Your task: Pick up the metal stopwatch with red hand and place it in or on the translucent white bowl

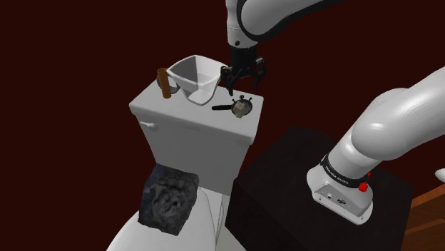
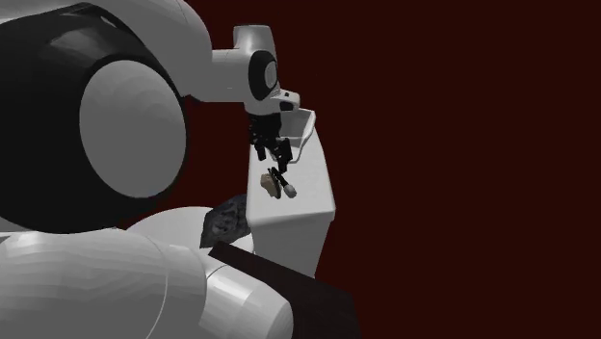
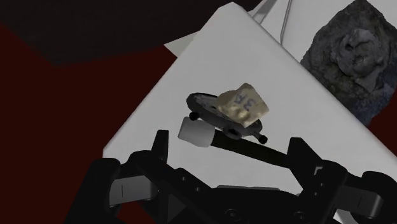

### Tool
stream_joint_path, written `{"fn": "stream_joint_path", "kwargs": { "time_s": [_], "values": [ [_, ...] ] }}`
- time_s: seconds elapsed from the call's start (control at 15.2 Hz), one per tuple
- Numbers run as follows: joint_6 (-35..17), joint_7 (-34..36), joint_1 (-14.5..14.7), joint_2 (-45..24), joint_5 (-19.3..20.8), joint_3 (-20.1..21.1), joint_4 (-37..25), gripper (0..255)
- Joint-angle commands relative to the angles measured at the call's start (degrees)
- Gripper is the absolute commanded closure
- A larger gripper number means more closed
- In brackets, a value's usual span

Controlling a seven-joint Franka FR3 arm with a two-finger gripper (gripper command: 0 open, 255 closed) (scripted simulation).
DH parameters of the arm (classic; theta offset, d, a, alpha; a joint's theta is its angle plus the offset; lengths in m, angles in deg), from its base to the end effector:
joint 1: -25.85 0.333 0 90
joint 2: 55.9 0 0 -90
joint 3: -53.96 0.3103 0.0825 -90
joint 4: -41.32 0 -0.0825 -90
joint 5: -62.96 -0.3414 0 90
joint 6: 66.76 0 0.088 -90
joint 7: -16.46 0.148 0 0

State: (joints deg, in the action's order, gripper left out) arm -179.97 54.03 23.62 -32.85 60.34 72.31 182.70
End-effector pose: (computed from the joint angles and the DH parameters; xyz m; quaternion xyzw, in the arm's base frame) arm 0.3544 0.1065 0.3984 0.9753 -0.2106 -0.0295 0.0604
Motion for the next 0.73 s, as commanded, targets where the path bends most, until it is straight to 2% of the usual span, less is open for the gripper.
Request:
{"fn": "stream_joint_path", "kwargs": {
  "time_s": [0.0,0.4,0.66],
  "values": [
    [-1.43,1.76,-0.17,-1.57,0.29,0.84,0.28,0],
    [-7.01,2.14,-0.39,-3.45,0.66,1.21,4.04,0],
    [-7.01,2.14,-0.39,-3.45,0.66,1.21,4.04,0]
  ]
}}
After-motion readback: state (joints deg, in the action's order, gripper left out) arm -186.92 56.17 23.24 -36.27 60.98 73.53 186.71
